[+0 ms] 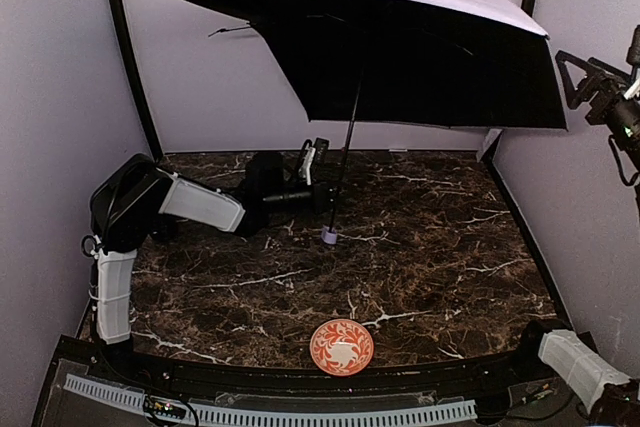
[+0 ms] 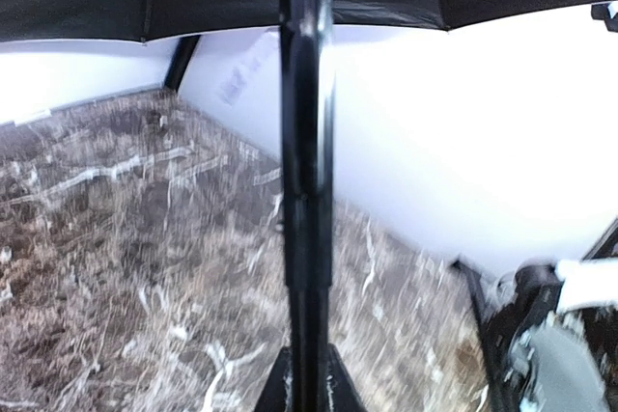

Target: Put away the umbrella

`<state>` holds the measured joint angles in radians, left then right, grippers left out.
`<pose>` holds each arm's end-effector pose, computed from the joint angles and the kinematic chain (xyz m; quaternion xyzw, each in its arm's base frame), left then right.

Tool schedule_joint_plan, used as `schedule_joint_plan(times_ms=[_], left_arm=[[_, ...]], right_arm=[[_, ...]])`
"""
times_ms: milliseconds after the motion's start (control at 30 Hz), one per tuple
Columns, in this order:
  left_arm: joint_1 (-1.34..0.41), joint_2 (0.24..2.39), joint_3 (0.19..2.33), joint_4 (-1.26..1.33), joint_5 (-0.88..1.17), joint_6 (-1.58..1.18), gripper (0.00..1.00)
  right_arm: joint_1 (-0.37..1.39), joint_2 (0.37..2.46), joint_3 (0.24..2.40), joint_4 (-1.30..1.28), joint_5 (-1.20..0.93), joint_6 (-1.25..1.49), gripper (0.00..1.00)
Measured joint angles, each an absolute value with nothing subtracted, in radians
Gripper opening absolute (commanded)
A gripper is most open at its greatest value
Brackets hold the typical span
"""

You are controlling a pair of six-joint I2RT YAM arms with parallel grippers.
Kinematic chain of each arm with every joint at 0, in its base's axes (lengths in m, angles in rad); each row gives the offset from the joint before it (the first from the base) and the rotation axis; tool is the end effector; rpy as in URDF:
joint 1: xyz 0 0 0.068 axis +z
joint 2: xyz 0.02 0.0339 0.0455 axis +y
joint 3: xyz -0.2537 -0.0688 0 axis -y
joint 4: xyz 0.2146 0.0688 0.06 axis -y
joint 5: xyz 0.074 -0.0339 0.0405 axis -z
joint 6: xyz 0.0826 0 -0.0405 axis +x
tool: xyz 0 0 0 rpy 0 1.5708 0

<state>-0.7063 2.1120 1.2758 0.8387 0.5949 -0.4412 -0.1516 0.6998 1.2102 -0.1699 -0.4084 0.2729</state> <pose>0.3362 -0.3477 0.2123 0.2949 0.6419 -0.5412 0.4562 0.1286 0.0135 0.4841 -0.0429 0.5873 0.1653 0.7912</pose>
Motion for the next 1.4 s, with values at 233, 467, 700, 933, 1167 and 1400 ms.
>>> schedule_joint_plan(times_ms=[233, 467, 700, 933, 1167, 1400], left_arm=[[-0.706, 2.098, 1.221, 1.063, 0.538, -0.615, 0.0], [-0.705, 2.086, 1.152, 1.209, 0.498, -0.683, 0.0], [-0.744, 2.008, 1.098, 1.148, 0.416, -0.643, 0.0], [-0.822, 1.963, 1.058, 1.049, 0.289, -0.525, 0.0], [-0.888, 1.945, 1.05, 0.999, 0.165, -0.415, 0.0], [-0.896, 1.944, 1.05, 0.973, 0.109, -0.377, 0.0]], right_arm=[[-0.152, 0.632, 1.255, -0.197, -0.46, 0.244, 1.0], [-0.152, 0.523, 1.135, -0.152, -0.58, 0.294, 0.95], [-0.151, 0.437, 0.777, 0.117, -0.78, 0.514, 0.85], [0.07, 0.522, 0.625, 0.196, -0.677, 0.575, 0.84], [0.544, 1.002, 0.842, 0.237, -0.295, 0.376, 0.88], [0.635, 1.355, 1.056, 0.35, -0.14, 0.369, 0.91]])
